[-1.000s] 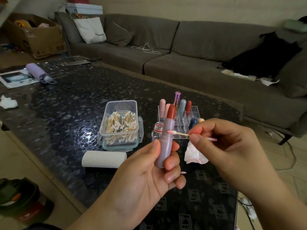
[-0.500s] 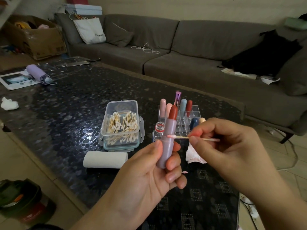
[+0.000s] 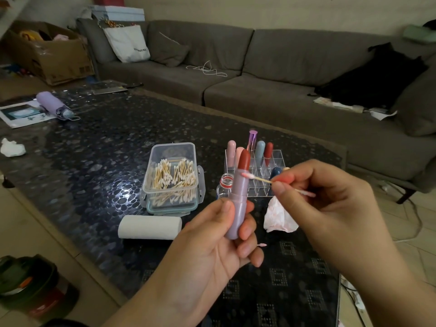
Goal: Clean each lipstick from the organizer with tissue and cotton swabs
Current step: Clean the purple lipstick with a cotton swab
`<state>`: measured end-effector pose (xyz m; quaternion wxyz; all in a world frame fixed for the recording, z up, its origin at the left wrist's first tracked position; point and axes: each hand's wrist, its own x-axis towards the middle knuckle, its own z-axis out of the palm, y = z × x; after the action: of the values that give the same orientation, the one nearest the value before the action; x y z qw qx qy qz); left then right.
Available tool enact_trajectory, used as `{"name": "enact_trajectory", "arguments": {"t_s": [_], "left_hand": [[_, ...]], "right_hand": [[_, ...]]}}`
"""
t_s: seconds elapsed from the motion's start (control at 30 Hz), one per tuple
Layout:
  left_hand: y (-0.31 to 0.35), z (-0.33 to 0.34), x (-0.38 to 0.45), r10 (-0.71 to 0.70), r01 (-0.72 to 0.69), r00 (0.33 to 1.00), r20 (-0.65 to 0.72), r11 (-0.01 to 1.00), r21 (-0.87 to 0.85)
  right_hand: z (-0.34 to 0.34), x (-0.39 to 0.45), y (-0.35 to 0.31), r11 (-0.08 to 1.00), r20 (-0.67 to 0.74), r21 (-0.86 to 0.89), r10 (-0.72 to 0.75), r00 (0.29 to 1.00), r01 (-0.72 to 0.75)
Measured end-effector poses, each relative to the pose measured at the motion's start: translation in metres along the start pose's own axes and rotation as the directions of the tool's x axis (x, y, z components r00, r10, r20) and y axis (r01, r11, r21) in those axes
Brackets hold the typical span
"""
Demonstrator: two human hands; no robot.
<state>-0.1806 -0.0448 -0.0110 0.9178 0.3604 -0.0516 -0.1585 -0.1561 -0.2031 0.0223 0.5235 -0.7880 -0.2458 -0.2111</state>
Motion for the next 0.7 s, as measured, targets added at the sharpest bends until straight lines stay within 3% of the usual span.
{"name": "enact_trajectory", "arguments": {"t_s": [0.2,0.37,0.57,0.7], "left_hand": [[0.0005,0.0008,-0.0008,0.016,-0.016,1.000,-0.008,0.999,0.032],[0.0010,0.0017,-0.0016,0.030,-0.028,0.999,-0.024,0.998,0.058],[0.0000,0.0018,-0.0013,0.043,-0.040,0.999,-0.021,0.995,0.094],[-0.0007,0.0021,-0.0022,0.059,-0.056,0.998,-0.021,0.992,0.115]], "right_hand": [[0.0006,-0.0015,-0.0018,1.000,0.088,0.017,-0.017,0.996,0.015],[0.0000,0.0009,-0.0018,1.000,-0.004,-0.007,-0.004,1.000,0.004],[0.0019,-0.0016,-0.0030,1.000,0.084,0.014,-0.020,0.996,0.019],[0.0011,0.0001,-0.0030,1.000,0.000,-0.010,-0.013,1.000,0.013]]}}
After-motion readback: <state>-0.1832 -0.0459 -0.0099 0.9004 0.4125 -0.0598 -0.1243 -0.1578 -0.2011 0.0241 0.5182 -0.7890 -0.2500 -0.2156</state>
